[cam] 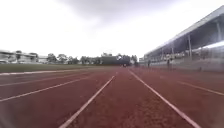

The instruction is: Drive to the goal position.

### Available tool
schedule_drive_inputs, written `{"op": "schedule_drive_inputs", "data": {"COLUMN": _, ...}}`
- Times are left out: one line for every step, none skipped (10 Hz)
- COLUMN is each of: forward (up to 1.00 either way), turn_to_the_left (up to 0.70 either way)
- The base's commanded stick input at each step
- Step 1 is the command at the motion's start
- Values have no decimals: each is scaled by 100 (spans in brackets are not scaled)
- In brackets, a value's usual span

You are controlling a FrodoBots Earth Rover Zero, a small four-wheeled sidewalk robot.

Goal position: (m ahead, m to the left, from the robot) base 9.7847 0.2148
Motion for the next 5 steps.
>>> {"op": "schedule_drive_inputs", "data": {"forward": 45, "turn_to_the_left": 0}}
{"op": "schedule_drive_inputs", "data": {"forward": 45, "turn_to_the_left": 0}}
{"op": "schedule_drive_inputs", "data": {"forward": 45, "turn_to_the_left": 0}}
{"op": "schedule_drive_inputs", "data": {"forward": 45, "turn_to_the_left": 0}}
{"op": "schedule_drive_inputs", "data": {"forward": 45, "turn_to_the_left": 0}}
